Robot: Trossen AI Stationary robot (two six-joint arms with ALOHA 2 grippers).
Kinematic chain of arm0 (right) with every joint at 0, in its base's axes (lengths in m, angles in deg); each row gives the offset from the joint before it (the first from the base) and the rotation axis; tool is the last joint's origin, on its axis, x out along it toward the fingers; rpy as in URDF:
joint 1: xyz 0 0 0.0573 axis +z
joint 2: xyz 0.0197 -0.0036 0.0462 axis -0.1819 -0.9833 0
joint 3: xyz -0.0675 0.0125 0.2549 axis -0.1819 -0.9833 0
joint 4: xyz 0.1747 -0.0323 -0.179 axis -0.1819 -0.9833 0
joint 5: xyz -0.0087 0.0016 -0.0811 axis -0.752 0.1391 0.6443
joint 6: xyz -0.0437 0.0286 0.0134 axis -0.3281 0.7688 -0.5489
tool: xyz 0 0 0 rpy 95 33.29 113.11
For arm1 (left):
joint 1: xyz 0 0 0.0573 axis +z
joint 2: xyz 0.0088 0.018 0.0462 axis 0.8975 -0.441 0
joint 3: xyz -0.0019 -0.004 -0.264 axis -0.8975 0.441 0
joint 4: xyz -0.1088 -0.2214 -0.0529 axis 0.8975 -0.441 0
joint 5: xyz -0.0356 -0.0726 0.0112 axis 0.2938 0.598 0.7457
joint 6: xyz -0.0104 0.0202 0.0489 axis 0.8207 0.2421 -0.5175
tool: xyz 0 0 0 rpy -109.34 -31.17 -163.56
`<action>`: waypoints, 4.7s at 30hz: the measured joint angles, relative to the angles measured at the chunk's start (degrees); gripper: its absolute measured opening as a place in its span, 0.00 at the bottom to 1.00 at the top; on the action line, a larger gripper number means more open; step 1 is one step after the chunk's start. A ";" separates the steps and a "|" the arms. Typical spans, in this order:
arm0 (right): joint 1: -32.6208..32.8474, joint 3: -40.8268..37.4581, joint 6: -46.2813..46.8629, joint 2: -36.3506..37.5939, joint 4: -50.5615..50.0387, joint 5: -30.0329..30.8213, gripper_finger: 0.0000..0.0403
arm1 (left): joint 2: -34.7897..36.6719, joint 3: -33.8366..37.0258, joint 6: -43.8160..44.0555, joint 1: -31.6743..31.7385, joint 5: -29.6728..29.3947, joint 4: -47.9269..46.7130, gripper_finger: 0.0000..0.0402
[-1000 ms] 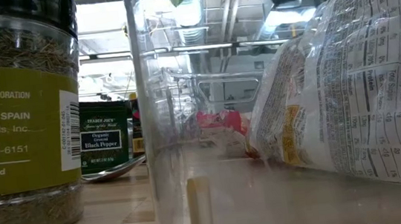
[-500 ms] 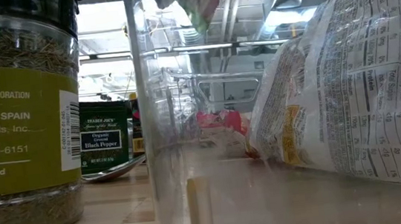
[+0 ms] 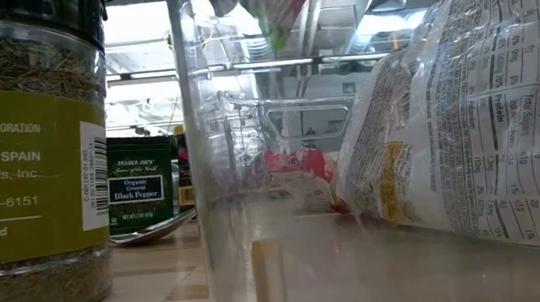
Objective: Pick & Place Food Item
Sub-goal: Put the green noodle pack into the bottom transparent bin
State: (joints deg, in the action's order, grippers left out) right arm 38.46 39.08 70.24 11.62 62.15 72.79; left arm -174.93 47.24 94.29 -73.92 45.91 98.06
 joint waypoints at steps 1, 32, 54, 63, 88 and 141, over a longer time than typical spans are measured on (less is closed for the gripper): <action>0.29 1.59 0.03 -0.85 -2.77 0.25 0.00 | 0.00 0.00 0.00 0.00 0.00 -0.01 0.00; 0.32 13.22 3.69 -9.59 -18.07 -7.50 0.35 | 0.00 0.00 0.00 0.00 0.04 0.00 0.00; -8.36 13.15 -2.78 -9.84 -9.17 -13.96 0.31 | 0.03 0.02 0.02 0.00 -0.42 -0.98 0.00; -12.03 13.15 -1.06 -9.60 -0.46 -21.91 0.38 | 0.03 0.02 0.02 0.00 -0.44 -0.98 0.00; -10.43 52.97 -4.32 -29.80 -50.48 -16.59 0.27 | 0.03 0.02 0.02 -0.07 -2.08 -2.50 0.00; -9.37 53.76 -0.15 -36.18 -55.59 -16.63 0.24 | 0.03 0.01 3.45 -0.13 -3.89 -1.57 0.00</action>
State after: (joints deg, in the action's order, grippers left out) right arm 29.10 92.84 70.09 -24.56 6.56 56.17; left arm -174.91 47.25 97.74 -74.05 42.02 96.48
